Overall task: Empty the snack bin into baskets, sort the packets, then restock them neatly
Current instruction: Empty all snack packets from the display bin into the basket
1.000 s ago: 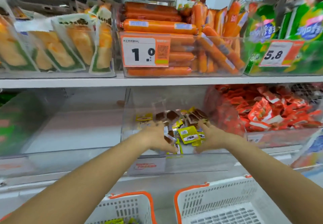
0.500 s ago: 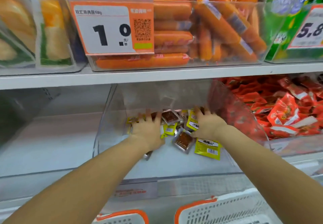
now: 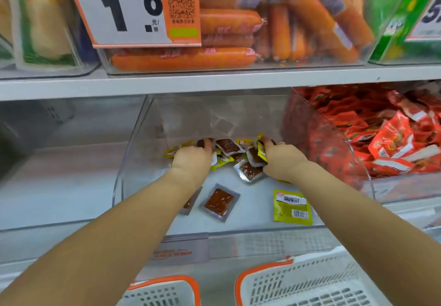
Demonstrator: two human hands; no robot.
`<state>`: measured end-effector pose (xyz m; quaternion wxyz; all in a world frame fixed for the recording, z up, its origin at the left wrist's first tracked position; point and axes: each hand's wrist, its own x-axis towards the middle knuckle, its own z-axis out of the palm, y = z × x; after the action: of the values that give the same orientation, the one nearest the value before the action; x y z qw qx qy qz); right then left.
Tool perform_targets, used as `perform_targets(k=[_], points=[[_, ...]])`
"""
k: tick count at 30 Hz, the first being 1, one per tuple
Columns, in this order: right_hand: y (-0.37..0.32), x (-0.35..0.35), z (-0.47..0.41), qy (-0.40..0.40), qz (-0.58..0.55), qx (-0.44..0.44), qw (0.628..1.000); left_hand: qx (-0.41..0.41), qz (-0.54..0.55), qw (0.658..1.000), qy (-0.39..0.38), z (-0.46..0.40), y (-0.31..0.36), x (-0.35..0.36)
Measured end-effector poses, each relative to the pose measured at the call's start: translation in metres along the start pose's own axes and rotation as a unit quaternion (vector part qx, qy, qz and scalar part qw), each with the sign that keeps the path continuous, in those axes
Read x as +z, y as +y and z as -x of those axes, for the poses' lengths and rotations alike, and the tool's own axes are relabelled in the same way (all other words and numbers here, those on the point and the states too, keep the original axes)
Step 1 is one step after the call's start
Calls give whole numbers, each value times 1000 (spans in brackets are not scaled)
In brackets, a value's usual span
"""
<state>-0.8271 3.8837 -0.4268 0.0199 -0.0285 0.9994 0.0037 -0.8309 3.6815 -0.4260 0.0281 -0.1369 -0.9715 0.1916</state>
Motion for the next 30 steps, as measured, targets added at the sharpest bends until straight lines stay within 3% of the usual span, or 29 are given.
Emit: perform_targets(k=[6, 10, 16, 18, 22, 27, 30], points=[[-3, -3, 0, -7, -82, -35, 996, 32, -38, 999, 9, 7, 1, -7], [-8, -20, 18, -26, -210, -44, 976, 53, 12, 999, -5, 21, 0, -20], [-20, -45, 69, -20, -508, 2, 861, 76, 198, 977, 10, 68, -15, -44], [-32, -55, 85, 3, -532, 5, 847, 84, 240, 967, 25, 90, -17, -52], [-56, -71, 117, 31, -496, -59, 866, 81, 270, 957, 65, 139, -37, -71], [-93, -110, 158, 71, -522, -156, 836, 50, 263, 953, 141, 206, -80, -100], [-124, -130, 185, 51, -550, -208, 807, 49, 306, 933, 183, 252, -117, -98]])
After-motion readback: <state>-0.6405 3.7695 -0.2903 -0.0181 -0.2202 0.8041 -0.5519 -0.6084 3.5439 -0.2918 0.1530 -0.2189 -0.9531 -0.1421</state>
